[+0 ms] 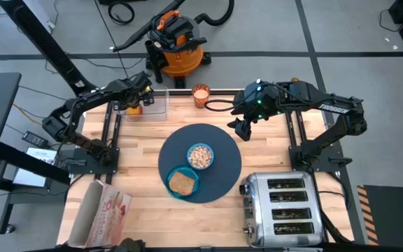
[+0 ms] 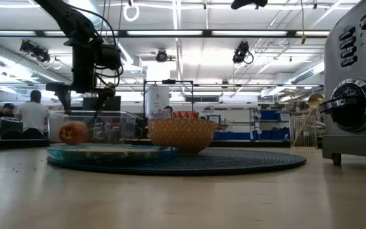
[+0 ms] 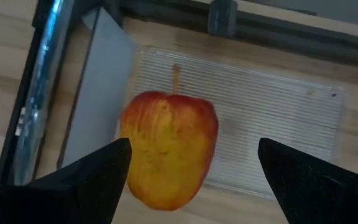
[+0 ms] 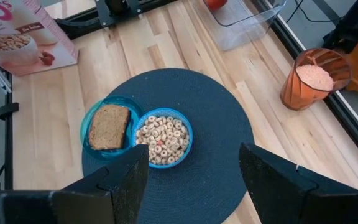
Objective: Arrange a breakfast setting
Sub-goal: Put the apple into the top left of the placemat
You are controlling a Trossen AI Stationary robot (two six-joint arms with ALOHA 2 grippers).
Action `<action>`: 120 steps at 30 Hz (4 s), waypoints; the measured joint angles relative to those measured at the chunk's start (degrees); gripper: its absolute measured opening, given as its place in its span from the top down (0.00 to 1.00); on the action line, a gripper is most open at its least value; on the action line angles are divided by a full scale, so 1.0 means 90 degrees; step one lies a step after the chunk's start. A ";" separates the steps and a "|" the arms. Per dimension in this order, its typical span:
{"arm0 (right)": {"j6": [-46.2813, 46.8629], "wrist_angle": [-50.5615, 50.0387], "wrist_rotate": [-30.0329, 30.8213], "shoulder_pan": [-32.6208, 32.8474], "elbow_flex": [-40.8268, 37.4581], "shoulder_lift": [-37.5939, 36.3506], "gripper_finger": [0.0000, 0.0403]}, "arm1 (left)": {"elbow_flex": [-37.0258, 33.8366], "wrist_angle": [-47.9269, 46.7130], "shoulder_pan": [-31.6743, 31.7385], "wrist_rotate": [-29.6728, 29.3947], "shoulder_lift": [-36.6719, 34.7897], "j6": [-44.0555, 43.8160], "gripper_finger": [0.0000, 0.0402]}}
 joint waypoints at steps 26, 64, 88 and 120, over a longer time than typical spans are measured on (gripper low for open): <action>-0.0299 -0.0010 -0.0169 -0.0065 0.0000 0.0000 0.37 | 0.0027 0.0176 0.0437 0.0826 0.1040 0.1243 0.11; -0.1162 0.0919 0.1386 0.2322 0.0268 -0.0842 0.37 | 0.0005 0.3564 -0.4519 -0.1655 -0.3109 0.2200 0.19; -0.0345 0.1100 0.1586 0.2310 0.0228 0.1594 0.37 | -0.0720 0.1430 -0.8595 -0.5141 -0.0760 -0.1907 0.19; -0.3464 0.2052 0.1127 0.0054 0.0231 0.3546 0.37 | -0.5704 1.2501 -0.6218 -0.1235 -0.1141 0.4176 0.19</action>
